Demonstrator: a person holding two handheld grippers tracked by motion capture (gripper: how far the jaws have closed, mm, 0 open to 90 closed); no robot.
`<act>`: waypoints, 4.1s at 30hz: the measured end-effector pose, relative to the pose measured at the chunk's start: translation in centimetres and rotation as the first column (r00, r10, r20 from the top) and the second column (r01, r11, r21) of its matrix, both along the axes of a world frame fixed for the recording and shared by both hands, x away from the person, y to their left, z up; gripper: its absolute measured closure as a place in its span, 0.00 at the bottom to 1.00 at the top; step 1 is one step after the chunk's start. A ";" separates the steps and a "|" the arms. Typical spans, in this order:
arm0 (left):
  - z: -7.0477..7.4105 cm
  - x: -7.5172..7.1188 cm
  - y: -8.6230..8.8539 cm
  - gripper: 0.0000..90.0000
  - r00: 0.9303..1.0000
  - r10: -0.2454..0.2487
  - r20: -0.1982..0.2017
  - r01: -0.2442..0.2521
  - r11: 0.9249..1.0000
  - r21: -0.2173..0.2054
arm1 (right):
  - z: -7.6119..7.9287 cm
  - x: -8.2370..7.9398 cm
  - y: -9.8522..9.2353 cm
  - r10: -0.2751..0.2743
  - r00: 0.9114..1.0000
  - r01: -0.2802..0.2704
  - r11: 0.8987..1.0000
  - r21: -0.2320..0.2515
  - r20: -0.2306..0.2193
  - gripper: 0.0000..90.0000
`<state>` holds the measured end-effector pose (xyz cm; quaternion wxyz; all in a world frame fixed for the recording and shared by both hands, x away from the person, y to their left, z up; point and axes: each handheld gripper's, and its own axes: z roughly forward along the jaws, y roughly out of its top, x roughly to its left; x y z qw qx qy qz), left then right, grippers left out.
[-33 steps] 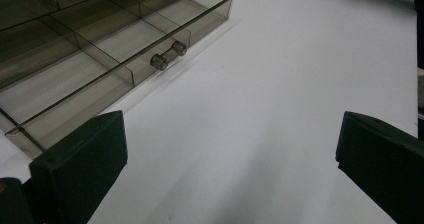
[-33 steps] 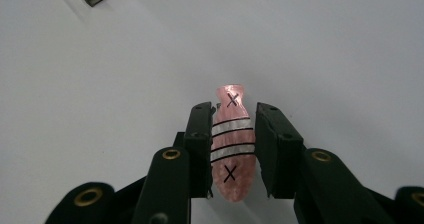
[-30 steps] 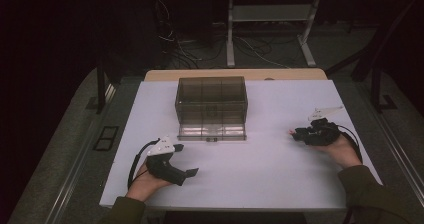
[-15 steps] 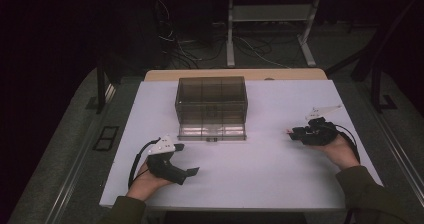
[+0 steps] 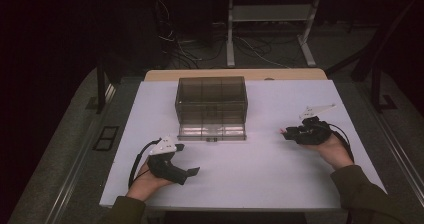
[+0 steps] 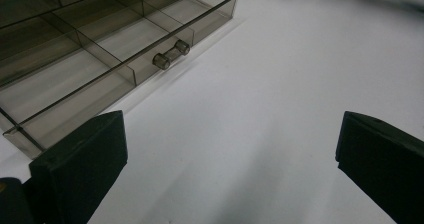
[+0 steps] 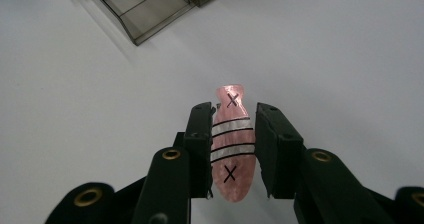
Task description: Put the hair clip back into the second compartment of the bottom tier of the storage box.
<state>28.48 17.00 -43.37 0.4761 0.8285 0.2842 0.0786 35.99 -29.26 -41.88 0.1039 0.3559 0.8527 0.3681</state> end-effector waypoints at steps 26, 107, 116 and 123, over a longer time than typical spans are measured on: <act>0.1 -0.1 0.0 0.00 1.000 -0.005 0.001 0.005 1.000 -0.009 | 1.1 -0.4 2.7 0.032 0.999 -0.032 0.999 0.019 0.012 0.75; 0.2 -0.3 0.2 0.00 1.000 -0.016 0.008 0.016 1.000 -0.015 | 2.7 3.3 15.4 0.226 0.973 -0.229 0.971 0.070 0.051 0.75; 0.2 -0.3 0.1 0.00 1.000 -0.017 0.007 0.017 1.000 -0.019 | 2.5 3.8 16.9 0.235 0.971 -0.239 0.968 0.078 0.049 0.75; 0.2 -0.3 0.1 0.00 1.000 -0.020 0.006 0.020 1.000 -0.020 | 2.0 4.3 18.1 0.235 0.971 -0.237 0.968 0.081 0.036 0.75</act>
